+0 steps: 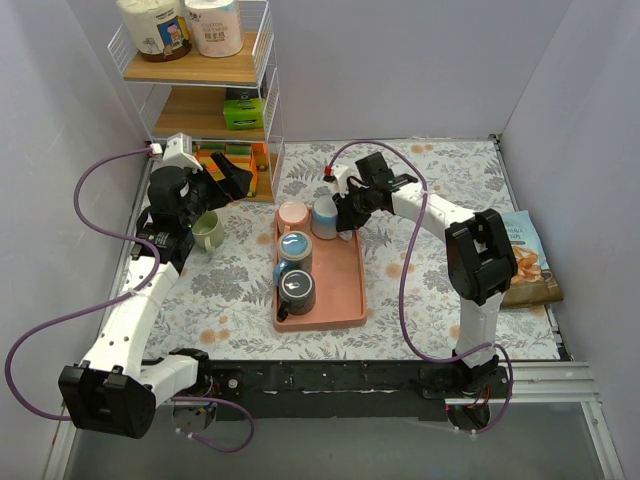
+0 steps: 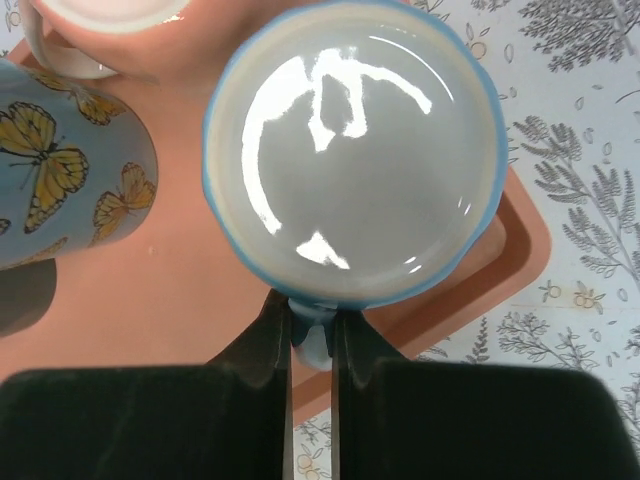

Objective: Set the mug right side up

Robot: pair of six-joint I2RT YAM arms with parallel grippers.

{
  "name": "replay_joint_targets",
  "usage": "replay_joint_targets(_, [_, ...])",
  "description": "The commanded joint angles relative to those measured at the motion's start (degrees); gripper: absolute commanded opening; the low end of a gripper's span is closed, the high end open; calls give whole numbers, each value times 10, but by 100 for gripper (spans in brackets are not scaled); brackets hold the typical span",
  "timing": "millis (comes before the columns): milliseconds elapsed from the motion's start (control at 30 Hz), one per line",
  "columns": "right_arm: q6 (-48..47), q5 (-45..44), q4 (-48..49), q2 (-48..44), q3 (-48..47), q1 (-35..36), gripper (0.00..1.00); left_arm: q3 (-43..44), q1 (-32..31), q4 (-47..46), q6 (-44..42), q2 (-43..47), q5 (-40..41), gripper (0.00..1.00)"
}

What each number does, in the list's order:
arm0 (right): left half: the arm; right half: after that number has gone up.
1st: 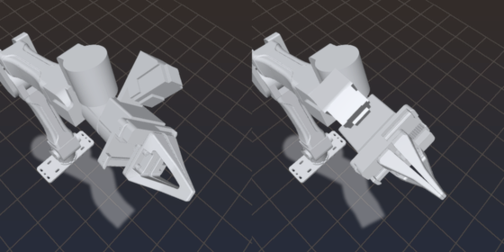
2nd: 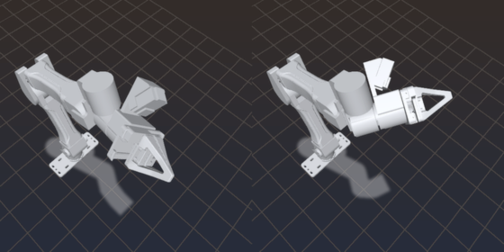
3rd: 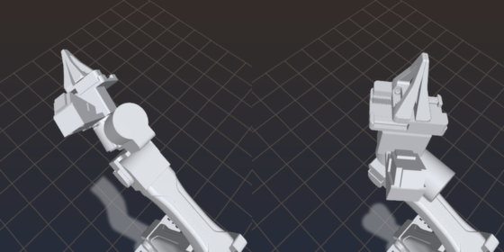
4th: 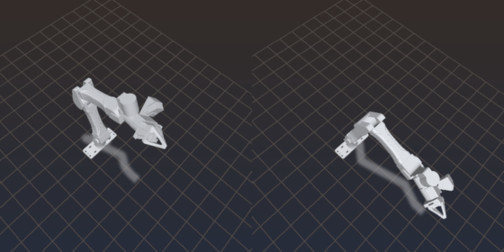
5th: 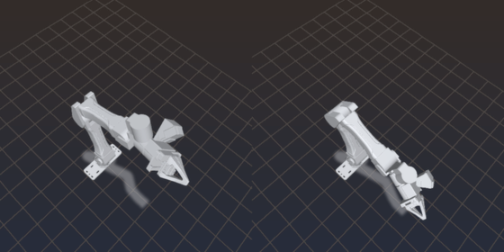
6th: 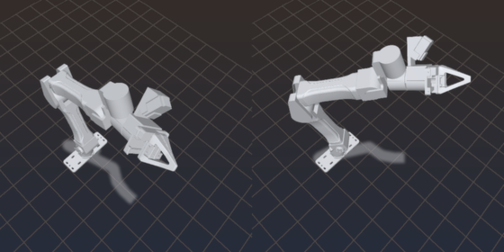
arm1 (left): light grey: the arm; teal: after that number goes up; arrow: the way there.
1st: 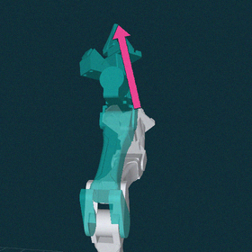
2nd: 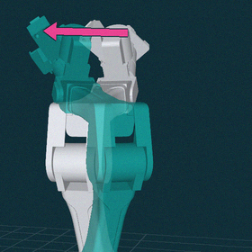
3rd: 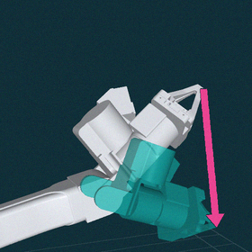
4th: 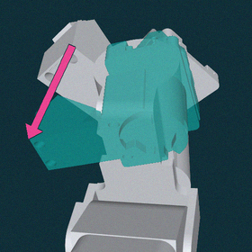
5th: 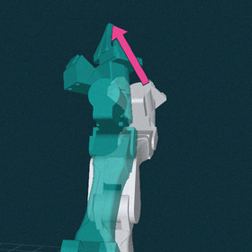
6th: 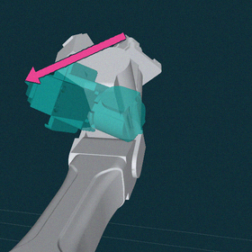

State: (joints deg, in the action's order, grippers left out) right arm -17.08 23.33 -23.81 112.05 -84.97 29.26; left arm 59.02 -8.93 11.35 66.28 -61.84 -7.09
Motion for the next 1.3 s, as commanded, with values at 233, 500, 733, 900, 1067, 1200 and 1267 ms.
replay_joint_targets(233, [-4,-47,9,-44,22,4,1,3,-2,-7,10,14,-27,98])
replay_joint_targets(500, [-2,-44,17,-97,26,4,1,-5,-2,-16,19,16,-49,98])
replay_joint_targets(733, [7,-34,19,-135,19,4,1,-4,-2,-18,20,15,-68,98])
replay_joint_targets(900, [19,-29,20,-161,9,3,1,0,-2,-27,25,8,-109,98])
replay_joint_targets(1067, [63,-6,53,-190,2,-8,1,0,-2,-51,38,-2,-172,98])
replay_joint_targets(1200, [132,20,96,-213,-1,-21,1,-8,-2,-111,74,-11,-221,98])
replay_joint_targets(1267, [158,30,107,-222,-9,-24,1,-14,-2,-153,98,-21,-265,98])
